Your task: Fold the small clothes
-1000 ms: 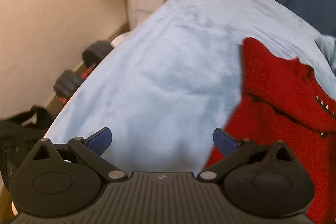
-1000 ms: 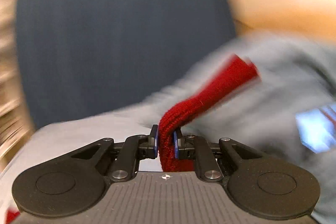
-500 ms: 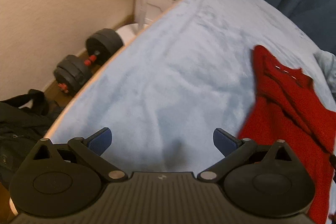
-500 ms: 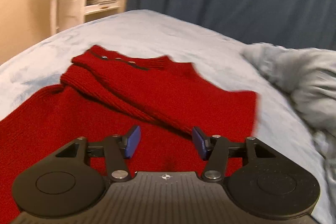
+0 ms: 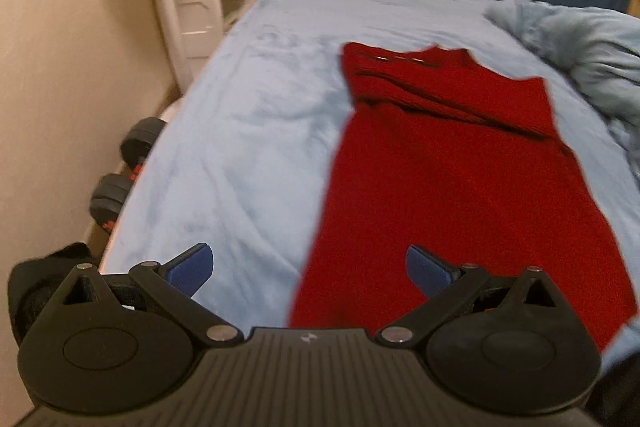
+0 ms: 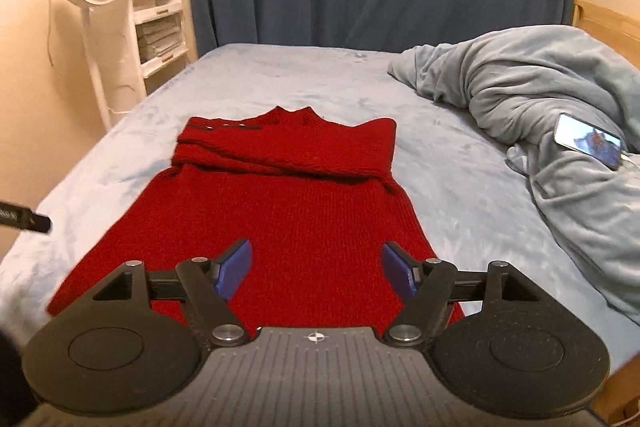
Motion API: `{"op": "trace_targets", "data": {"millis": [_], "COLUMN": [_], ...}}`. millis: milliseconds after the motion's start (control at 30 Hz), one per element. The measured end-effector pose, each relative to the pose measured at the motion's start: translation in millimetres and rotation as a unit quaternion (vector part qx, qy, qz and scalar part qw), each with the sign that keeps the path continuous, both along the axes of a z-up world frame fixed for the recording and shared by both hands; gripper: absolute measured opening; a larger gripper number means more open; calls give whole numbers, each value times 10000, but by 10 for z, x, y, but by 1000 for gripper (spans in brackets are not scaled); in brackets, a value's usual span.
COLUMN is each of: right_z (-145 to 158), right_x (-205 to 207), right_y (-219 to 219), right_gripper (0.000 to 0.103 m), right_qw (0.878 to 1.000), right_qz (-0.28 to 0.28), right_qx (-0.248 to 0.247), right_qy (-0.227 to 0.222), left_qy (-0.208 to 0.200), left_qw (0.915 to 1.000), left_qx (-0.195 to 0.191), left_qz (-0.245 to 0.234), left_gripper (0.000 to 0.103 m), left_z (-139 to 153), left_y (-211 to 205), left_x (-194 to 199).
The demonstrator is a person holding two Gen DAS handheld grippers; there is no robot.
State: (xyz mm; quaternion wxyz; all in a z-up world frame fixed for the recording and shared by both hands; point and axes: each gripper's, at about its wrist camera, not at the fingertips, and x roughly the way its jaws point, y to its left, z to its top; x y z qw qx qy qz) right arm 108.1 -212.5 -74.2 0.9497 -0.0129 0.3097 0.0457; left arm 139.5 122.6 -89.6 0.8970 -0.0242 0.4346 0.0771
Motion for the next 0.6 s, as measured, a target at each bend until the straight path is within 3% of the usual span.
{"op": "trace_targets", "data": {"millis": [100, 300, 600], "right_z": [133, 219, 209], "right_x": [-296, -852, -1084], "right_y": [32, -47, -131], "right_gripper": [74, 74, 74], "right_qw": [9998, 9981, 9974], "right_qz": [-38, -230, -284], "right_qx": [76, 384, 510], "right_qy": [-191, -421, -434], "left_qy": [152, -236, -445], "left_qw": [9995, 9984, 9972], "left_qx": [4, 280, 311], "left_qz": [-282, -429, -523], "left_gripper": [103, 103, 103], "left_z": [44, 236, 336], "left_y": [-176, -377, -473], "left_x": [-272, -683, -922]}}
